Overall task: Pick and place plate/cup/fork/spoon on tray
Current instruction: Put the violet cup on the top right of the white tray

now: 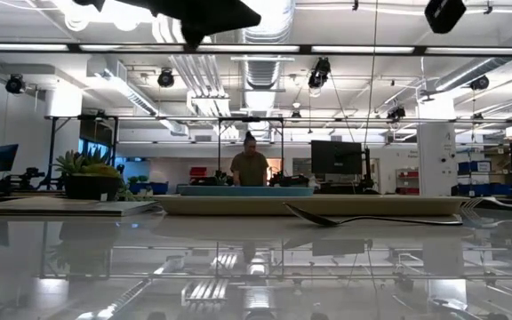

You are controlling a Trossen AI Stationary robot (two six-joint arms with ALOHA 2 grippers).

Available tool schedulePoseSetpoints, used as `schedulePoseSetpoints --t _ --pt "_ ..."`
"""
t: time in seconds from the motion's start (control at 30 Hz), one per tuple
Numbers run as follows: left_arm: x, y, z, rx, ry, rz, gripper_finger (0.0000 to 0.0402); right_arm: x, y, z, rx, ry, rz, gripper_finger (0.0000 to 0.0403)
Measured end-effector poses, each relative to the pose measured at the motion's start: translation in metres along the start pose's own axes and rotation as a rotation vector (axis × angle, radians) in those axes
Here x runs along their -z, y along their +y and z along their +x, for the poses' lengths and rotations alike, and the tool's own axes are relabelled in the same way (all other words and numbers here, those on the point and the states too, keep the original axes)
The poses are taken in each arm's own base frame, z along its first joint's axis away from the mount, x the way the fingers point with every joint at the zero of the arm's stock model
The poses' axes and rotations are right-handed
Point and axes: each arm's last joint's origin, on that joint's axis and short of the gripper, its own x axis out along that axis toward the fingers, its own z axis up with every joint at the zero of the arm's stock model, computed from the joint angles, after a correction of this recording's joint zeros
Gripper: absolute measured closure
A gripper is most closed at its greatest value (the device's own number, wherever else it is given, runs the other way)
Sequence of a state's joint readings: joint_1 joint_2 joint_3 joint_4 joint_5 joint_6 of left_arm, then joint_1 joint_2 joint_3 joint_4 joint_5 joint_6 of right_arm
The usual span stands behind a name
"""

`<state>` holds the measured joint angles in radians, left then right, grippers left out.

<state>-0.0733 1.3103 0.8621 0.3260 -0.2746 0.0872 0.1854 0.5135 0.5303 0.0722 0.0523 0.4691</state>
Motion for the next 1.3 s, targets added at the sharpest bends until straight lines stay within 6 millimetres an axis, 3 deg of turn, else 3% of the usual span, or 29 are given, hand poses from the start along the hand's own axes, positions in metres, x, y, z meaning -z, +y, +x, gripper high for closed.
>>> schedulePoseSetpoints --t 0.3,0.5,0.7,0.87,0.97,1.1,1.3 --pt "-0.004 0.01 -0.035 -0.006 -0.062 -0.015 0.0398 -0.037 0.043 0.015 0.251 0.537 0.306 0.039" --pt "-0.004 0.015 -0.052 -0.01 -0.095 -0.023 0.0398 -0.039 0.083 0.028 0.39 0.78 0.503 0.039" --pt "-0.005 0.018 -0.063 -0.013 -0.122 -0.03 0.0398 -0.009 0.133 0.044 0.454 0.943 0.624 0.039" --pt "-0.006 0.019 -0.066 -0.014 -0.13 -0.033 0.0398 0.02 0.168 0.036 0.587 1.045 0.704 0.039" --pt "-0.006 0.019 -0.066 -0.014 -0.131 -0.033 0.0398 0.036 0.176 0.025 0.751 1.09 0.696 0.039" --pt "-0.006 0.019 -0.066 -0.013 -0.131 -0.033 0.0398 0.043 0.178 0.007 0.919 1.114 0.672 0.039" --pt "-0.007 0.019 -0.066 -0.013 -0.133 -0.034 0.0398 0.05 0.18 0.004 0.957 1.098 0.646 0.039"
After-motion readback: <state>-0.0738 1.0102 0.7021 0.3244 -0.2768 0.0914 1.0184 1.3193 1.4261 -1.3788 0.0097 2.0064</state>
